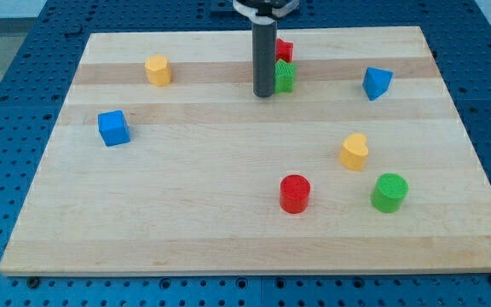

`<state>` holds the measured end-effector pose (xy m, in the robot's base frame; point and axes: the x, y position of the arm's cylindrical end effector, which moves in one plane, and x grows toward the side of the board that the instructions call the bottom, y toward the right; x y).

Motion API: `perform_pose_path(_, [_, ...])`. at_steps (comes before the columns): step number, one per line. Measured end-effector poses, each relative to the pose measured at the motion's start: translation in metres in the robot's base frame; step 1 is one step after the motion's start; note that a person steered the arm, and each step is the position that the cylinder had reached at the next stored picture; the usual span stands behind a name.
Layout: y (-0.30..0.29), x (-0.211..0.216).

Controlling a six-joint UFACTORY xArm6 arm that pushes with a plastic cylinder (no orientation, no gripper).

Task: Slide the red circle to the bottom center of the board

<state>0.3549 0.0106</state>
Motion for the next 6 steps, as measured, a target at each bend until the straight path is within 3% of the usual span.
perform_pose_path(2, [0.011,0.091])
perform_pose_path(4, [0.061,0.155])
perform_pose_path(6, [0.056,0.228])
